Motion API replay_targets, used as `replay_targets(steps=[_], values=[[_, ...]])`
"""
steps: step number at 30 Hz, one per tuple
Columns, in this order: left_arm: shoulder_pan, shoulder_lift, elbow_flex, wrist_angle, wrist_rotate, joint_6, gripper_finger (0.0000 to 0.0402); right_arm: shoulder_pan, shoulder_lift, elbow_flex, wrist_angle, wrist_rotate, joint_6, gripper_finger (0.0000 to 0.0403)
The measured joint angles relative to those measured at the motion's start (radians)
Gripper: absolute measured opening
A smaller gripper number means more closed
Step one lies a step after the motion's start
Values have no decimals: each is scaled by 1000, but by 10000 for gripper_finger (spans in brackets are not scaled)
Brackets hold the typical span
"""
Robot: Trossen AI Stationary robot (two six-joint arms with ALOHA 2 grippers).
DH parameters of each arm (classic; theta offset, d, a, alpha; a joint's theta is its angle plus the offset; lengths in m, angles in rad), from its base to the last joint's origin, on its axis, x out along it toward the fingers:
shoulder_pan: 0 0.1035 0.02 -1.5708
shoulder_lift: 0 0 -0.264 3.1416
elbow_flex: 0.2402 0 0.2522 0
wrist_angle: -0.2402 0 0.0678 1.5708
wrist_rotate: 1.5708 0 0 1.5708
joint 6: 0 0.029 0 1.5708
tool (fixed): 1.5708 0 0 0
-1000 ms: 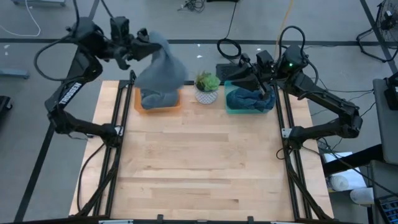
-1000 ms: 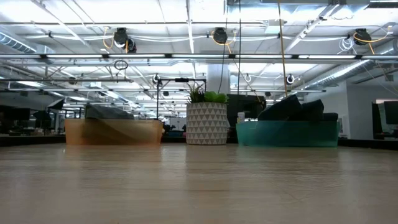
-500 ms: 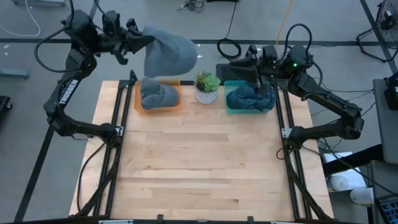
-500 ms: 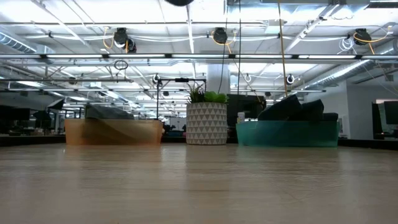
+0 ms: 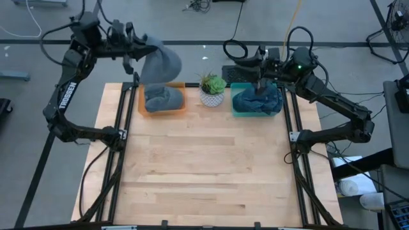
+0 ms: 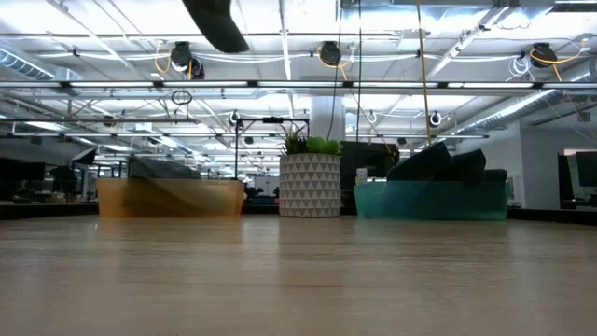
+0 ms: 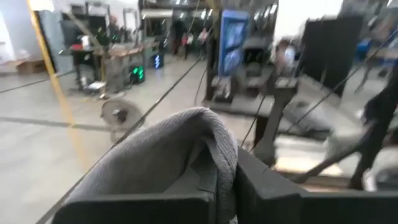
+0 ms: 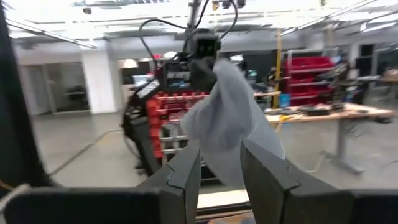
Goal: Pick & Place hat
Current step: Put the gray cap into the orange bin
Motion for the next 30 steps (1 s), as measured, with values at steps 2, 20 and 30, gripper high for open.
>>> replay_targets(steps=[2,20,30], values=[[0,0,0,-72,-40,86,18,7,2,0,0,37,-33,102],[-2,27,-105,-347,-230,591,18,22,151,0,-169,155,-157,102],[9,29,-271,-280,-413,400,18,22,150,0,-157,206,-210,102]])
